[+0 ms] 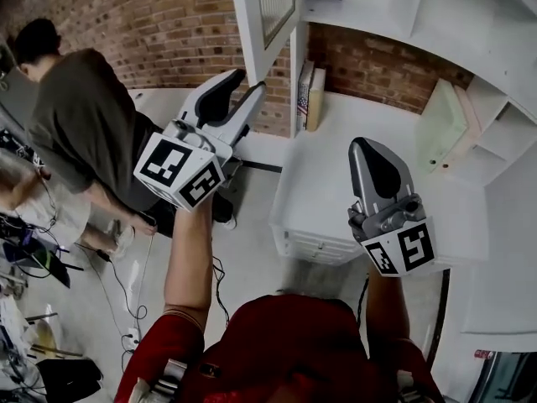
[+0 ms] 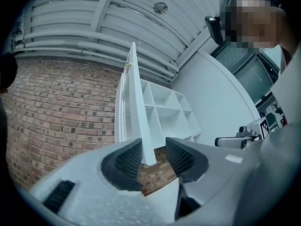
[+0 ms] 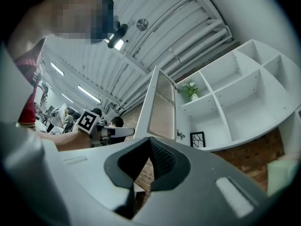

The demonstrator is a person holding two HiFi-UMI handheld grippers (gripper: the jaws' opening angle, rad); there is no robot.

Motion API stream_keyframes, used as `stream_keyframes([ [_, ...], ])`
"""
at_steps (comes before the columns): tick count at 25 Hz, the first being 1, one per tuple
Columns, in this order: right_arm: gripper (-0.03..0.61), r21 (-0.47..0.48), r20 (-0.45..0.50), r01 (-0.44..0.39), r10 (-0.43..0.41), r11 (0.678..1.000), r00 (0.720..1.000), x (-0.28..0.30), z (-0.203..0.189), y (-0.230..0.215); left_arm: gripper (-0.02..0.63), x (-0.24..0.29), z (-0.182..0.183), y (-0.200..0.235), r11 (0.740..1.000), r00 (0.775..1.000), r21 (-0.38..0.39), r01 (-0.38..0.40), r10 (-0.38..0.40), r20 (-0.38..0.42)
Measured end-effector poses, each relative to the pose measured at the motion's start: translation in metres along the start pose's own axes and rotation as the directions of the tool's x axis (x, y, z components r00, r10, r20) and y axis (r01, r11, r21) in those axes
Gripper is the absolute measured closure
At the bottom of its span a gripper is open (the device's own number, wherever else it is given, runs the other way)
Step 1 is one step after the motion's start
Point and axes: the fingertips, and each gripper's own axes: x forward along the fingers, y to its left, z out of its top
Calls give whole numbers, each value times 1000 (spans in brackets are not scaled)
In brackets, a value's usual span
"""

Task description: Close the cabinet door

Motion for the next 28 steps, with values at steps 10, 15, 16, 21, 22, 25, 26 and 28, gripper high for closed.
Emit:
stream_keyframes([
  [10,565,-33,-33,96,-97,995,995,-5,-14,-3,463,22,-3,14,993,993,-36,112,-110,49],
  [15,565,-36,-37,112,-113,993,993,-11,-18,-12,460,31,-3,7,991,990,-53,120,-116,75],
  [16,565,-35,-37,111,-112,993,993,-12,-19,-14,459,33,-4,4,992,991,-47,117,-114,71],
  [21,565,-30,-41,101,-102,994,994,-16,-19,-32,448,48,-2,-16,996,995,-4,90,-90,53],
  [22,565,-29,-44,99,-100,995,994,-18,-19,-36,441,51,-2,-21,996,995,0,85,-85,52],
  [25,566,-23,-42,98,-99,995,994,-26,-19,-55,423,65,-2,-37,997,995,7,72,-73,64],
  [26,566,-21,-42,98,-98,995,994,-28,-19,-62,422,70,-2,-41,998,995,8,66,-66,70],
  [28,565,-15,-41,99,-99,995,994,-33,-20,-75,417,78,-3,-48,999,996,4,47,-47,81],
])
